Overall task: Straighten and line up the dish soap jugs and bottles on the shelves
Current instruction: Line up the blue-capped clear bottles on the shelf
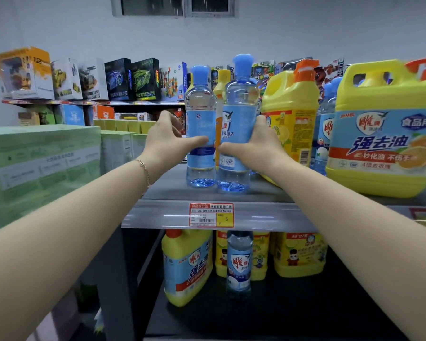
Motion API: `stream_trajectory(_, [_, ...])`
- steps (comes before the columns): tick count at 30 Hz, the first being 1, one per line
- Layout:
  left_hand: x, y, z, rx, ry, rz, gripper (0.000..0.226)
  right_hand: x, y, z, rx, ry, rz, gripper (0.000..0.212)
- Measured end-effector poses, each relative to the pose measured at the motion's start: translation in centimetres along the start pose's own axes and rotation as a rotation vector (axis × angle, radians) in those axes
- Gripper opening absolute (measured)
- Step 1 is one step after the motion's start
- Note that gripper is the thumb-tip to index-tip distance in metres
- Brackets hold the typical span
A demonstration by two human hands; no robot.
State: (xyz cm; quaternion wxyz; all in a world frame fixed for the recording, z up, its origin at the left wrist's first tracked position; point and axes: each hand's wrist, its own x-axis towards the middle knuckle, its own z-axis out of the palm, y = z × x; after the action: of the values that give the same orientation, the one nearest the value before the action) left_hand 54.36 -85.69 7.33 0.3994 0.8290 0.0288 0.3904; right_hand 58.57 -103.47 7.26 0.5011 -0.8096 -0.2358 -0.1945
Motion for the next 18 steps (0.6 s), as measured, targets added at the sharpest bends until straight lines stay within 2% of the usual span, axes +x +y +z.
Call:
stream_trajectory(5, [-1.1, 1.4, -1.0, -0.01, -0.15, 0.111, 0.046, -0.6, -1.5, -1.5, 0.151, -0.021, -0.028, 0.067])
stream_trajectory(7, [-0.9, 1.5, -1.1, 0.017, -0.11, 0.116, 0.05, -0.6, -2.1, -2.3, 0.173, -0.017, -0.028, 0.066])
stream_trajectory(10, [0.3, 0.8, -0.4, -0.025, -0.067, -0.049, 0.066, -0.6, -2.7, -3.6, 0.157, -0.013, -0.035, 0.068])
stream_trajectory(13, [0.5, 0.5, 1.0, -0.24, -0.198, -0.304, 0.086, -1.0, -2.7, -4.9, 0.118, -0.013, -0.054, 0.07])
stream_trajectory(15, [0.1, 0.6, 2.1, -0.341, -0.252, -0.329, 0.077, -1.5, -2.5, -5.7, 0.104, -0.005, -0.052, 0.064])
stream_trajectory(18, [-0.4, 0.8, 3.2, -0.454, -0.191, -0.281, 0.059, -2.2, -2.0, -6.5, 0.084, 0.007, -0.053, 0.064])
